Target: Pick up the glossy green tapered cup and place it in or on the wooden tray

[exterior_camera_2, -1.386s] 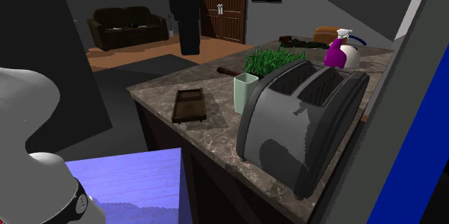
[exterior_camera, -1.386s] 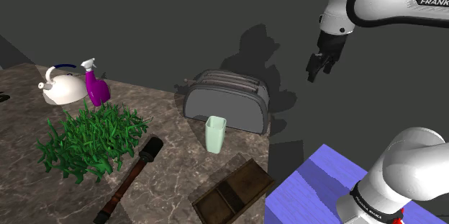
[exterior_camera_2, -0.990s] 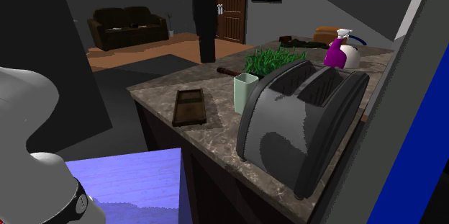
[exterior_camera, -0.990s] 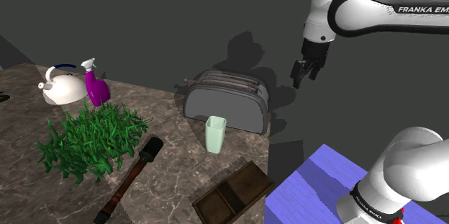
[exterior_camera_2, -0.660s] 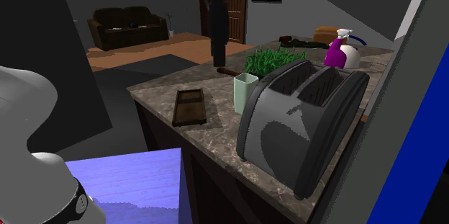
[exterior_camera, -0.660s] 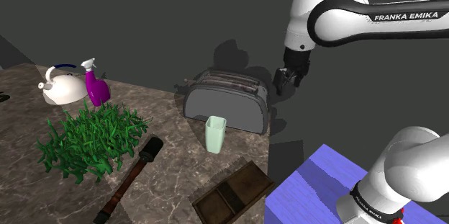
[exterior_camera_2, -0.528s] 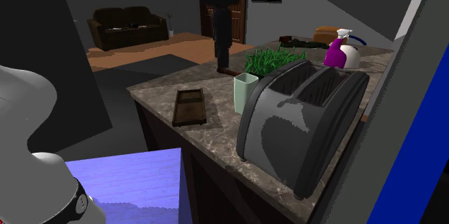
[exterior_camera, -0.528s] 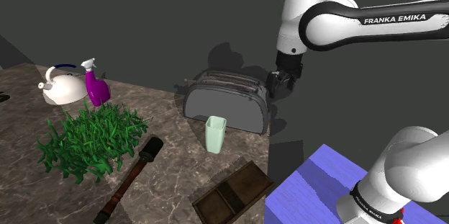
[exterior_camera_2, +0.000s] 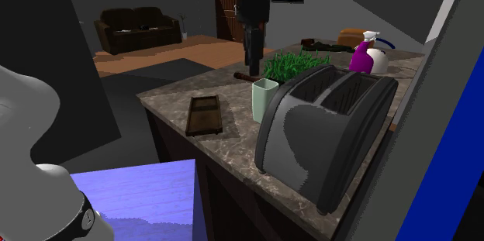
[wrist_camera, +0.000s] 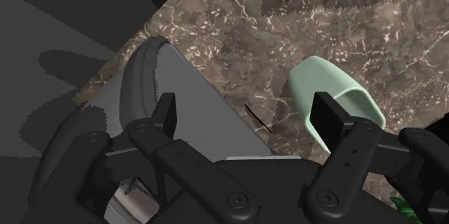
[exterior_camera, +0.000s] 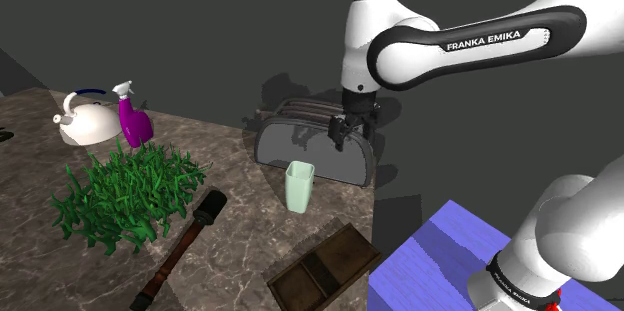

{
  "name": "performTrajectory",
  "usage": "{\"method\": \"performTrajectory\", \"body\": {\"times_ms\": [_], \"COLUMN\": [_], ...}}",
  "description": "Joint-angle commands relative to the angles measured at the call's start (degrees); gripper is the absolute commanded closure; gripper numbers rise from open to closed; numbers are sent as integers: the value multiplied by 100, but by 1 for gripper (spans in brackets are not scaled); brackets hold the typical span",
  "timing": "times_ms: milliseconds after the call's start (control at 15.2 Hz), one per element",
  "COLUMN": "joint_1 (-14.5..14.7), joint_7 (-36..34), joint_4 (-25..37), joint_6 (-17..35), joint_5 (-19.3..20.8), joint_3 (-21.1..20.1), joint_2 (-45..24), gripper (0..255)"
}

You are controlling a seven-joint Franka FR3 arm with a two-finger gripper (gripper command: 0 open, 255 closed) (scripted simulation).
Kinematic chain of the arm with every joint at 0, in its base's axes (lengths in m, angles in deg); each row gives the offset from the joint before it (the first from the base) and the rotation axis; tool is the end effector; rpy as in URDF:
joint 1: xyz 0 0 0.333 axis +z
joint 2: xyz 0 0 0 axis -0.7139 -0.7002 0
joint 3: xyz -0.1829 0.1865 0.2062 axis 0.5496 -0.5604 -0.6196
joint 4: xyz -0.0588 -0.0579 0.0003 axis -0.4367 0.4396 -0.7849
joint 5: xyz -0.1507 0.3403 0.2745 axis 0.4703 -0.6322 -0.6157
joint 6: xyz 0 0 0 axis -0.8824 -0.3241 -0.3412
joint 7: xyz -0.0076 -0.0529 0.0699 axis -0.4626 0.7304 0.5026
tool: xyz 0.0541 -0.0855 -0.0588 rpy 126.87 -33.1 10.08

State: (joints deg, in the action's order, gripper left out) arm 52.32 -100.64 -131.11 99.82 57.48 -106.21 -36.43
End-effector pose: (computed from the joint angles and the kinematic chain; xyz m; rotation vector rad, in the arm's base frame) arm 0.4886 0.2183 0.4751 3.0850 -0.1237 -0.0163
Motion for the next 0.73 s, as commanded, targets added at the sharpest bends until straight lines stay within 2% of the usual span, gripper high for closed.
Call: {"method": "performTrajectory", "body": {"times_ms": [0, 660], "joint_1": [40, 427], "joint_7": [-225, -1358], "joint_4": [242, 1831], "joint_6": [147, 516], "joint_5": [26, 522], "joint_3": [-138, -605], "joint_2": [-394, -2448], "gripper": [0, 0]}}
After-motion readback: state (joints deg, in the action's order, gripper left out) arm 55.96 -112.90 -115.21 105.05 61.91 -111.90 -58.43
